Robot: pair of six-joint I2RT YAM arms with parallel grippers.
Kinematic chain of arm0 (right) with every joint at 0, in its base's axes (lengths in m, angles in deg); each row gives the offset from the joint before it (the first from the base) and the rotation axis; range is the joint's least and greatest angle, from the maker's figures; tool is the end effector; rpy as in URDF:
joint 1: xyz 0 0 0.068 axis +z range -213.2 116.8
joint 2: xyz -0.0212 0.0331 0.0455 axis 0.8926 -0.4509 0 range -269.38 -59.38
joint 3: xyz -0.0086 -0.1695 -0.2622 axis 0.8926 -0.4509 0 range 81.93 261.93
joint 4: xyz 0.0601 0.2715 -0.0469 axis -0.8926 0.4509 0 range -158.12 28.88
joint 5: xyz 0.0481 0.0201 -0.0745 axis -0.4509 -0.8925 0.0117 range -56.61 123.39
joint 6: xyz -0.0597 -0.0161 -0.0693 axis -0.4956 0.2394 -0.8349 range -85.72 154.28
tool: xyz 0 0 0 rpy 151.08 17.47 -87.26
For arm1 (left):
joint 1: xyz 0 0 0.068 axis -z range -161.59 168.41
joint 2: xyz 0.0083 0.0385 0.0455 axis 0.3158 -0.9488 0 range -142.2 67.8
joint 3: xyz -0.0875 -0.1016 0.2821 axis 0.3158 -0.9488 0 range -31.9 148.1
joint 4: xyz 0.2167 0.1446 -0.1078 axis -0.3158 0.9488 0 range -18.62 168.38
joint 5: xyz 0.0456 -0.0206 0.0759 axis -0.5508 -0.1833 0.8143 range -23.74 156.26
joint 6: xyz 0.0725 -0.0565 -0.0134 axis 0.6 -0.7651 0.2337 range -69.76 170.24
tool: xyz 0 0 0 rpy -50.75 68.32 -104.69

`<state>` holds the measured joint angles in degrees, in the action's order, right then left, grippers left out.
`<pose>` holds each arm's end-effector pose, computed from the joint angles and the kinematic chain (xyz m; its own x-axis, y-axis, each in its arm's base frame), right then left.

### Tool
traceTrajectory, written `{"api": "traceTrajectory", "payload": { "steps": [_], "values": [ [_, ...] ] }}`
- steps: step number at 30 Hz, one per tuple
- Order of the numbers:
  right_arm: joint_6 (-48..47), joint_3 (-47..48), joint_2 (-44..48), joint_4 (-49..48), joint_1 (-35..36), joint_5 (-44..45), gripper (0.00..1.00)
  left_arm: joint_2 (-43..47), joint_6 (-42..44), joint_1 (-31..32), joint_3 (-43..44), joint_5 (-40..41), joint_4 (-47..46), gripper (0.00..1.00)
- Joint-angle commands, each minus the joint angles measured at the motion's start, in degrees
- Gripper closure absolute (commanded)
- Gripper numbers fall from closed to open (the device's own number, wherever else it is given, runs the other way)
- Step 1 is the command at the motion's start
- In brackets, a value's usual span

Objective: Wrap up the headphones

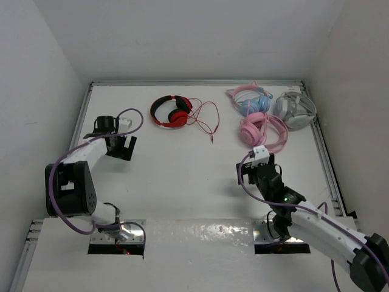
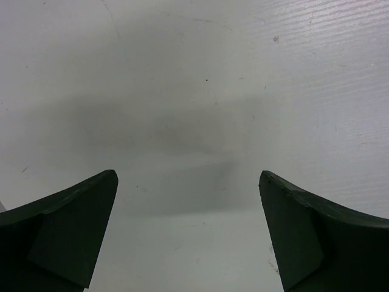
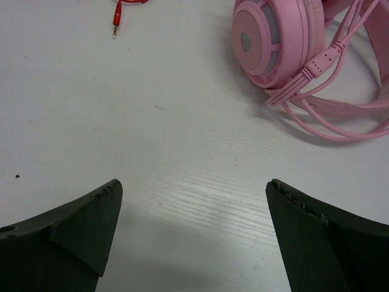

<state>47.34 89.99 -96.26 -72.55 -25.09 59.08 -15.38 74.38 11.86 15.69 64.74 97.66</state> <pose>0.1601 0.0795 0.1586 -0.3721 -0.0330 -0.9276 -0.1657 0.9857 0.0314 0.3082 0.0332 0.1706 -0.8410 0.3149 -0.4400 0.2656 0.9487 0.1714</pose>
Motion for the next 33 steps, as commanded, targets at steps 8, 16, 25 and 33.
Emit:
{"api": "traceTrajectory", "payload": {
  "steps": [8,16,25,33],
  "values": [
    [0.0,2.4,1.5,-1.4,-0.1,1.5,0.01,0.3,1.9,-0.5,8.7,-8.8,4.0,0.00],
    [0.3,6.7,1.4,2.7,-0.1,1.6,0.01,-8.7,0.9,4.7,28.7,-9.4,3.9,0.20],
    [-0.3,6.8,0.2,3.7,0.0,0.1,0.01,-35.5,-5.4,11.5,56.4,-10.6,8.2,0.11],
    [-0.4,7.4,-3.0,2.3,0.1,-2.4,0.01,-47.9,-7.7,13.8,65.8,-2.4,5.2,0.13]
  ]
}}
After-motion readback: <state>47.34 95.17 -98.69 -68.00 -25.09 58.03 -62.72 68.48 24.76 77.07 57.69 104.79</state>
